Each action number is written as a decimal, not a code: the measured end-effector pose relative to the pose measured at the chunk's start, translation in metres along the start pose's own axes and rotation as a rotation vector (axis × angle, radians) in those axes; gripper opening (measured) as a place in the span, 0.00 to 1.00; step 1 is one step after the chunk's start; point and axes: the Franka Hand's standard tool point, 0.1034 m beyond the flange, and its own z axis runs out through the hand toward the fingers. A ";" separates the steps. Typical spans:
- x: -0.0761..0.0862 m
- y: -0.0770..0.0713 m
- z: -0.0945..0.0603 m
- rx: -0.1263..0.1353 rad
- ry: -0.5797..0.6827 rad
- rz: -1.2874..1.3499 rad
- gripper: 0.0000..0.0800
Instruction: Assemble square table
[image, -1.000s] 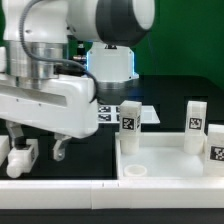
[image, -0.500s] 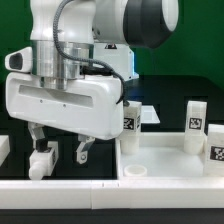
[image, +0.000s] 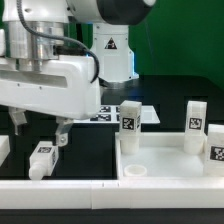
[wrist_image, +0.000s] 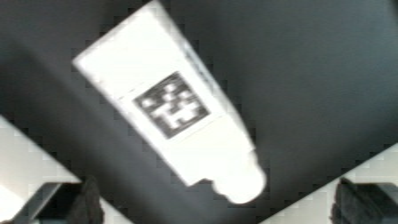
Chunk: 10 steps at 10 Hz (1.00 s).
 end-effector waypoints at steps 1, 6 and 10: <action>-0.003 0.005 0.006 -0.010 0.007 0.009 0.81; -0.021 -0.006 0.032 -0.033 0.000 0.027 0.81; -0.022 -0.004 0.034 -0.037 -0.002 0.034 0.58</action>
Offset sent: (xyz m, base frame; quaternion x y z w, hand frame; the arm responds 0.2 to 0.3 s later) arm 0.0055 0.0127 -0.0234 0.0153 0.0208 0.0172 0.9995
